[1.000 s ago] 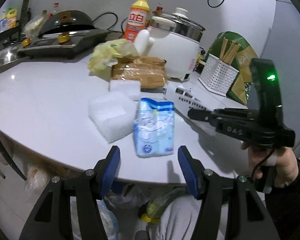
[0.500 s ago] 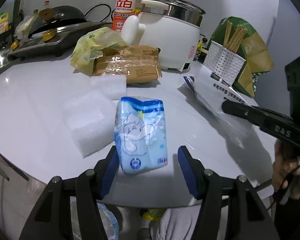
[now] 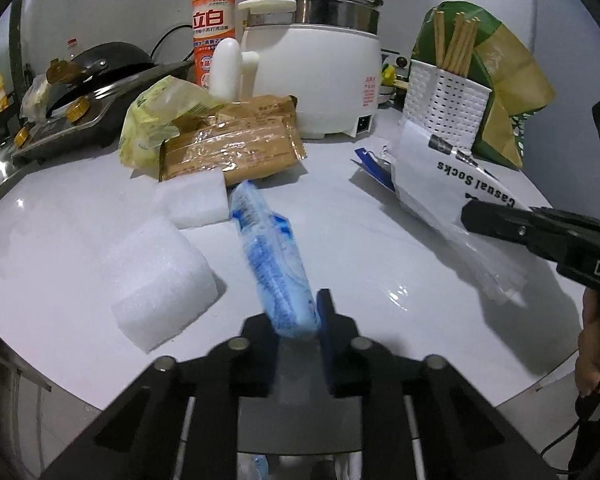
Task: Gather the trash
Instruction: 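Grasp the blue-and-white tissue pack with the left tool while the right tool grasps the white sock bag, then carry the tissue pack with the left tool and the sock bag with the right tool toward the bin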
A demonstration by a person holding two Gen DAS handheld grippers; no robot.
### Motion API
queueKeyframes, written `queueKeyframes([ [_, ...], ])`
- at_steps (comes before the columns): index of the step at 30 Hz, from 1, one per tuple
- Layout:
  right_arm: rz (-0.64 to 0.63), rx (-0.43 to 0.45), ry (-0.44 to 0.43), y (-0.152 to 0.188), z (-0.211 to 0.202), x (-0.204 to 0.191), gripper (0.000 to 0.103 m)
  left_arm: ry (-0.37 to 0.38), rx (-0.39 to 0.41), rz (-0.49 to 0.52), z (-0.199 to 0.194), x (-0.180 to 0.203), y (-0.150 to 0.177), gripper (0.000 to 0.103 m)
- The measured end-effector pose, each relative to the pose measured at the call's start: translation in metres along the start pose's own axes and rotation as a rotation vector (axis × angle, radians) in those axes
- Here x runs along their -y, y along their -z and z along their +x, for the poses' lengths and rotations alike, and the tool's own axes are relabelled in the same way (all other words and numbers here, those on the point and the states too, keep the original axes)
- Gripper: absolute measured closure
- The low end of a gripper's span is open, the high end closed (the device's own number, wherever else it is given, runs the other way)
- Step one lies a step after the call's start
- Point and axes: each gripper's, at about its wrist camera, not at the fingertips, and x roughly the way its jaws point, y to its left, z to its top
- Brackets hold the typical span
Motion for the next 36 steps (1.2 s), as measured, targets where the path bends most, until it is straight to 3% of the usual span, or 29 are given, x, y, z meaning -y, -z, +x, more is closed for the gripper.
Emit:
queueKeyframes([
  [1, 0.000, 0.001, -0.001, 0.000, 0.000, 0.001, 0.100, 0.001, 0.001, -0.001, -0.001, 0.000, 0.000, 0.098],
  [18, -0.046, 0.040, -0.029, 0.000, -0.029, -0.029, 0.100, 0.022, 0.080, -0.019, -0.054, -0.007, 0.007, 0.098],
  [36, -0.170, 0.065, -0.072, -0.003, -0.045, -0.105, 0.101, -0.005, 0.147, -0.058, -0.122, -0.045, 0.048, 0.098],
])
